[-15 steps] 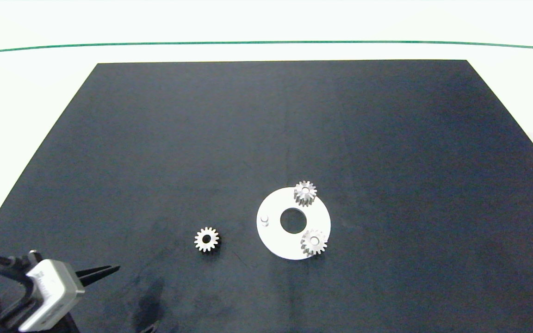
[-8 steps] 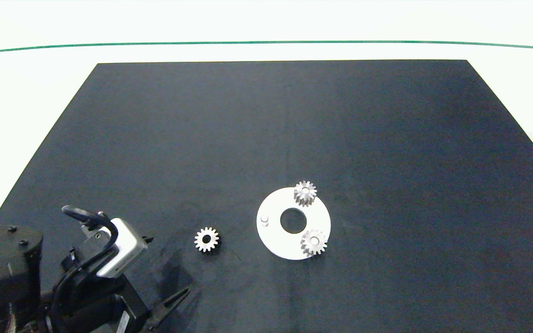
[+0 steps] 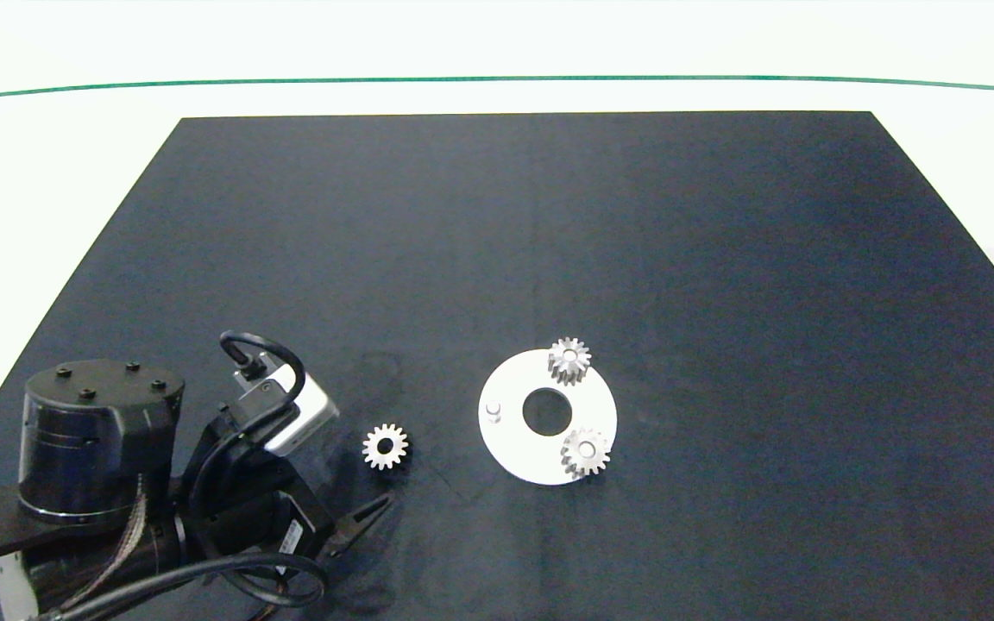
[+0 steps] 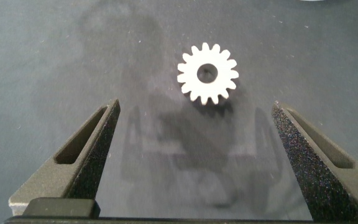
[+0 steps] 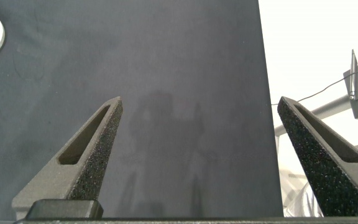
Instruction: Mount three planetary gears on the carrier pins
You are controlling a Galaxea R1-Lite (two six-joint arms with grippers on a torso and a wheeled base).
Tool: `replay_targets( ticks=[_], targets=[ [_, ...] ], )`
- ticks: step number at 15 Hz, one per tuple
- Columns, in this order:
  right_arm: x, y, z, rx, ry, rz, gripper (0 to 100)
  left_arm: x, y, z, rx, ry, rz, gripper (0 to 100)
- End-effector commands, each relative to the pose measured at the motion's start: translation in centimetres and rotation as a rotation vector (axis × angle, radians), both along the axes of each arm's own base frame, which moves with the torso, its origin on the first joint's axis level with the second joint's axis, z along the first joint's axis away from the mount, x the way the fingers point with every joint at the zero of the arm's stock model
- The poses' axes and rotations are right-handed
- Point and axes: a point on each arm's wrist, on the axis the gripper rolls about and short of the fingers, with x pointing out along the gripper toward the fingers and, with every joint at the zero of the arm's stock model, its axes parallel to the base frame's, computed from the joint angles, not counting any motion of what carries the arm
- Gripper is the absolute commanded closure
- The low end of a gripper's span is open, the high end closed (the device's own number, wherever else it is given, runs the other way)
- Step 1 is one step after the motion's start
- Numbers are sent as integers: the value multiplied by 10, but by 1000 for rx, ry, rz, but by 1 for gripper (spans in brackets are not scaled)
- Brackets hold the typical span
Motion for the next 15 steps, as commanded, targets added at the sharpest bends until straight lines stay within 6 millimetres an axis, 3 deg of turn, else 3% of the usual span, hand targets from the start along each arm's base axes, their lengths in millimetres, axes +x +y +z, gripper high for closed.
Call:
replay_targets(
  ticks=[1,6,15],
  targets=[
    [1,1,1,-6,7,-5,0,12,-7,-9,23,34,0,0],
    [0,0,1,-3,2,-5,0,23,-13,-6,21,27,1,1],
    [0,0,1,-4,5,-5,0,28,-19,-12,38,42,0,19]
  ],
)
